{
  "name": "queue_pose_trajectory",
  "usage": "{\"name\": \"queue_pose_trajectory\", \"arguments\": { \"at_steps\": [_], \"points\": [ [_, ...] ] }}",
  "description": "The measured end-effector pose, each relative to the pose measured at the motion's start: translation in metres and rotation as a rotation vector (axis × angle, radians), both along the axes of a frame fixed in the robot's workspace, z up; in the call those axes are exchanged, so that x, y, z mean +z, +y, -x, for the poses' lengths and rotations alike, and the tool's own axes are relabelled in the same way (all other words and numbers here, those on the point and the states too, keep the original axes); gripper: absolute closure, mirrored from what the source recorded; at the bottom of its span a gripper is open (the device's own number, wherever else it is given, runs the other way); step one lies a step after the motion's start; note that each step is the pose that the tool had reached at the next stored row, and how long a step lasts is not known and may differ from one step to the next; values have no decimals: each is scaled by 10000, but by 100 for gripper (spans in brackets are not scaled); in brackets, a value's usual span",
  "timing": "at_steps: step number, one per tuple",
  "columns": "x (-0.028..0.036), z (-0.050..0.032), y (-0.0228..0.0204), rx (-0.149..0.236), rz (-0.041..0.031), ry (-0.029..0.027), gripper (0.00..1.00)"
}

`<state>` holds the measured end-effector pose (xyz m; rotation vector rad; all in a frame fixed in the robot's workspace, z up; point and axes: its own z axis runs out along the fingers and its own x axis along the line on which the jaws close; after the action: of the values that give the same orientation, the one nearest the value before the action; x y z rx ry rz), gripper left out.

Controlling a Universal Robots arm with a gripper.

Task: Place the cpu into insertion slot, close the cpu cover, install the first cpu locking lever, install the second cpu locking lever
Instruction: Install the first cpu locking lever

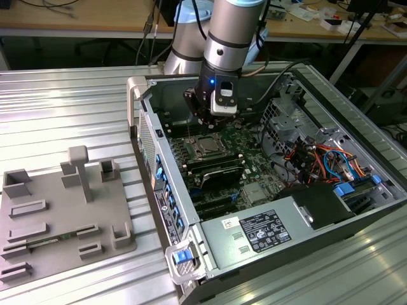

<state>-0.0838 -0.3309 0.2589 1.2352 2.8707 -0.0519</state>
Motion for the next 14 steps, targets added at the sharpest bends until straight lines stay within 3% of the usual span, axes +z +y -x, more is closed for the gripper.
{"name": "queue_pose_trajectory", "arguments": {
  "at_steps": [3, 9, 14],
  "points": [
    [19, 0, 0, 68, -2, -1, 89],
    [19, 1, -1, 1037, 0, 1, 89],
    [19, 3, -1, 1108, 0, 0, 89]
  ]
}}
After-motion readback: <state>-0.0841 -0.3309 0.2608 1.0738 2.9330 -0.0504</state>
